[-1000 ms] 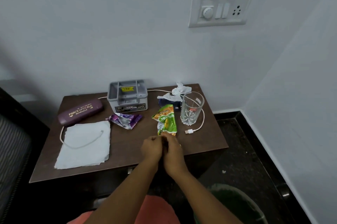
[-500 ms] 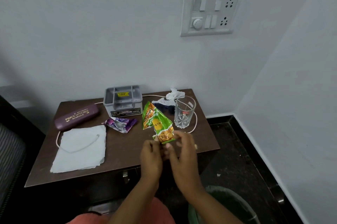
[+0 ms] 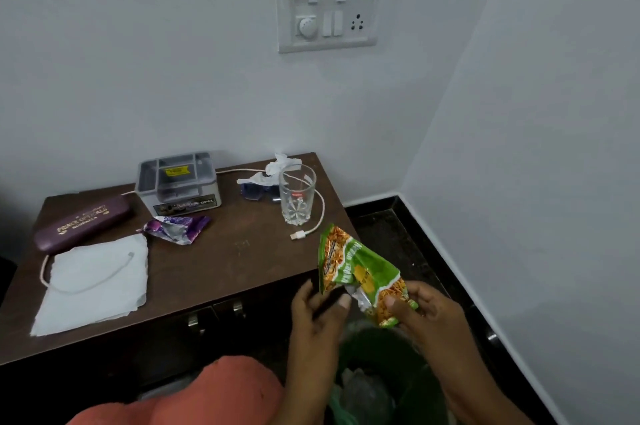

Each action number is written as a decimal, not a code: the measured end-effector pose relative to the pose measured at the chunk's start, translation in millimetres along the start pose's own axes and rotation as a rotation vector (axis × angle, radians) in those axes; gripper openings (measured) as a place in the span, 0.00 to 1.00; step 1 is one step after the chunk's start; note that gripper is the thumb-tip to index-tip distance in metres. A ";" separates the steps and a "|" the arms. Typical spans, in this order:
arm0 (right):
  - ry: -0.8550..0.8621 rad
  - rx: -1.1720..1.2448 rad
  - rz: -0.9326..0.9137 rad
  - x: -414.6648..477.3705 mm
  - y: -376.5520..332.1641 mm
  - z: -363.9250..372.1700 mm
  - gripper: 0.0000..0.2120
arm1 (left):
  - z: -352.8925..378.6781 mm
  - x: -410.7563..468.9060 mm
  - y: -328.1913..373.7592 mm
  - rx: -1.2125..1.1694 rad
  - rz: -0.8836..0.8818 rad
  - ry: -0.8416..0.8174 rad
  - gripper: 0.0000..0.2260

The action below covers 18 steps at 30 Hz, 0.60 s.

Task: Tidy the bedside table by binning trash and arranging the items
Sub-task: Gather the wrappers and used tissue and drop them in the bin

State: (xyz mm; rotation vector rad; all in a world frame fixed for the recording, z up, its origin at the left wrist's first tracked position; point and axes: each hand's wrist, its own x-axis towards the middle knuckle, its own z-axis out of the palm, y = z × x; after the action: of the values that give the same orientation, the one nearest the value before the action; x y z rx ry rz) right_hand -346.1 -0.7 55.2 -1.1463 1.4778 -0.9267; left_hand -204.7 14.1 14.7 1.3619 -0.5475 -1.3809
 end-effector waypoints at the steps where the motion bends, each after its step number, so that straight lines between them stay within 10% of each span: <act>1: -0.008 -0.022 0.011 -3.0 6.0 -10.2 0.04 | -2.5 2.7 -2.0 0.027 0.022 -0.010 0.20; 8: 0.039 -0.320 0.089 -18.6 88.0 -60.3 0.04 | -0.6 15.1 -48.8 0.493 -0.056 -0.156 0.06; 18: 0.016 -0.562 0.305 -15.2 178.4 -52.8 0.18 | 2.8 40.9 -104.8 0.736 -0.384 -0.312 0.22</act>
State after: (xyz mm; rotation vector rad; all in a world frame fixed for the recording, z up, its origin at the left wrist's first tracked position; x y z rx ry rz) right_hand -431.9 59.1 -99.4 -1.2522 1.9285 -0.3133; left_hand -235.5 11.0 -93.5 1.9151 -1.1238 -1.8155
